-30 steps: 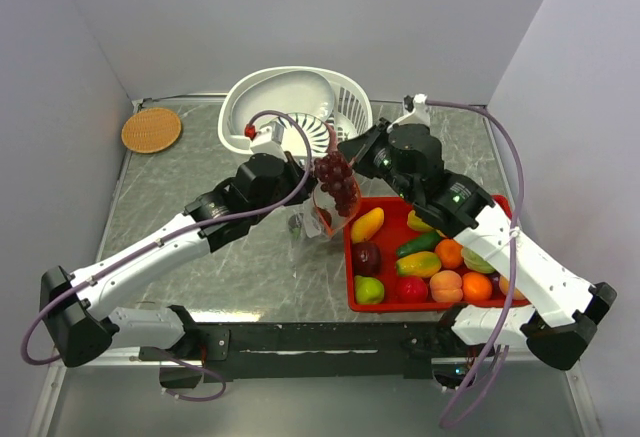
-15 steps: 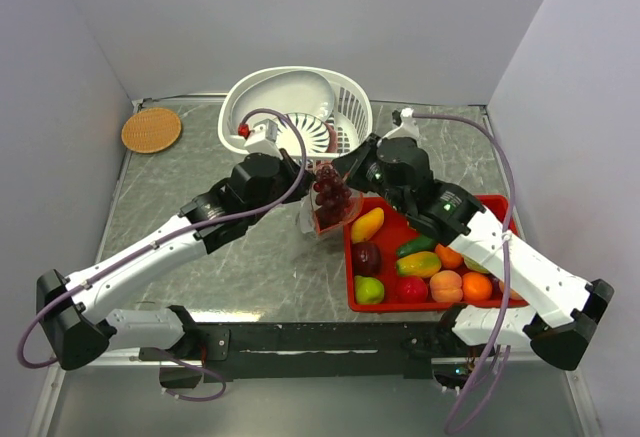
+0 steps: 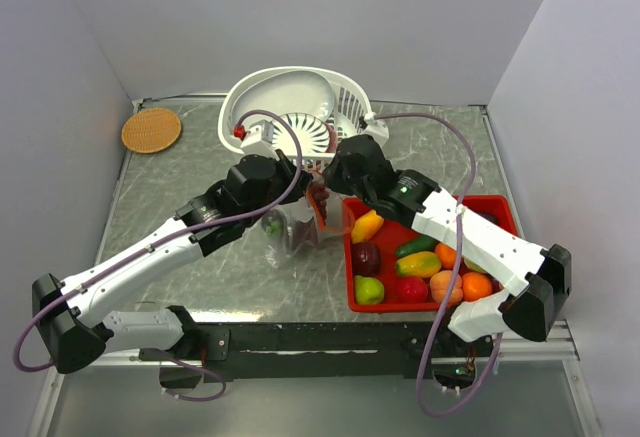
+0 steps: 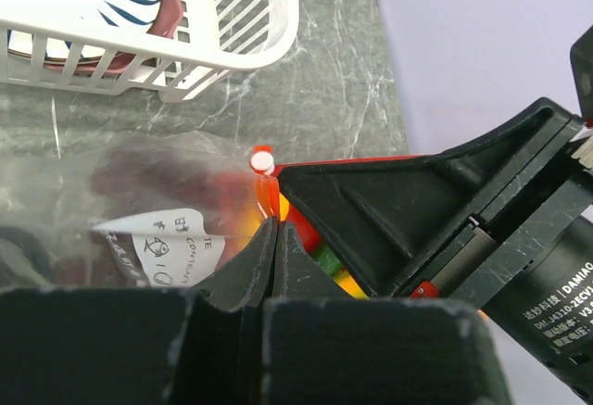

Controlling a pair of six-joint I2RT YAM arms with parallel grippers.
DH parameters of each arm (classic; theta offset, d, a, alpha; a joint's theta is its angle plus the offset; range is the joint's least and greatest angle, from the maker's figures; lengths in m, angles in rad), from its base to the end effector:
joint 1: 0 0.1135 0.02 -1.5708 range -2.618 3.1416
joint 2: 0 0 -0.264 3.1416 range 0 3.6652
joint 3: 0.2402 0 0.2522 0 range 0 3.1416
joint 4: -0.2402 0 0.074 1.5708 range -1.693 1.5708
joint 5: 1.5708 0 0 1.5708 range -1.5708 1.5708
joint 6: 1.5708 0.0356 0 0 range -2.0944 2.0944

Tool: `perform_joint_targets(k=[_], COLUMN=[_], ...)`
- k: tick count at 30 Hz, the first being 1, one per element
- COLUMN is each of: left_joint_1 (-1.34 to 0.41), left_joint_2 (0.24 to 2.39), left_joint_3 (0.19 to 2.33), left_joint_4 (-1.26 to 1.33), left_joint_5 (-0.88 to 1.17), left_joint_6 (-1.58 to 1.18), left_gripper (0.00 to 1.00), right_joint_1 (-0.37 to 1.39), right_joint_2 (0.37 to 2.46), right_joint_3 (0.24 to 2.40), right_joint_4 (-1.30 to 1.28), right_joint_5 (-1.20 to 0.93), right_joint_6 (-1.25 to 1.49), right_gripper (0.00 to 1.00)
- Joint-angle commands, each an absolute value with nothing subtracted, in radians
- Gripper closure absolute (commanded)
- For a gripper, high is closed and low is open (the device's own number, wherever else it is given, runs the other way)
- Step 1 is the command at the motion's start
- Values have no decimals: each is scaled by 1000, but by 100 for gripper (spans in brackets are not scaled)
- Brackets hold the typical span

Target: Place the food in the zip-top bag and seal the zipper

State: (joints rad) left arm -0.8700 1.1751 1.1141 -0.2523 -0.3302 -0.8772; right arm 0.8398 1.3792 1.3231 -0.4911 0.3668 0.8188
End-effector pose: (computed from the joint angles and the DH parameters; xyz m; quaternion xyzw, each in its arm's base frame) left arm 0.1822 -0.1980 0.3689 -0.0995 0.7974 -0.3594 0.4744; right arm 0.2160 0.2217 0.3630 0.0803 0.8581 0.2477 0.4425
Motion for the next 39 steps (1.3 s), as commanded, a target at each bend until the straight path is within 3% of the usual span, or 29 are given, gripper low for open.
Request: perform_joint_targets(k=[1, 5, 13, 21, 27, 32, 33, 35, 36, 39], left_joint_1=[-871, -871, -873, -873, -871, -873, -873, -873, -871, -868], left_joint_2=[1149, 1143, 1149, 1143, 1144, 1128, 1124, 1117, 1117, 1105], left_joint_3=[1121, 1111, 1114, 1115, 1112, 1104, 1104, 1109, 1118, 1112], left_joint_4=[-173, -166, -167, -170, -179, -192, -207, -239, -265, -421], left_joint_5=[-337, -336, -333, -341, -345, -356, -363, -386, -423, -518], left_joint_6=[-874, -877, -876, -870, -876, -877, -876, -862, -841, -816], left_gripper=[99, 99, 99, 99, 99, 99, 99, 99, 99, 99], right_joint_1=[844, 844, 834, 825, 815, 789, 784, 787, 795, 872], right_joint_2=[1362, 1341, 1203, 1120, 1176, 1224, 1232, 1242, 1243, 1239], right_joint_3=[1376, 1356, 1232, 980, 942, 930, 946, 988, 1047, 1196], right_joint_4=[-489, -503, -592, -494, -443, -387, -387, -409, -419, -452], right_joint_5=[396, 403, 502, 388, 379, 354, 350, 338, 327, 310], right_joint_6=[779, 764, 767, 745, 759, 759, 759, 756, 744, 709], right_gripper=[64, 49, 39, 38, 41, 58, 73, 95, 100, 100])
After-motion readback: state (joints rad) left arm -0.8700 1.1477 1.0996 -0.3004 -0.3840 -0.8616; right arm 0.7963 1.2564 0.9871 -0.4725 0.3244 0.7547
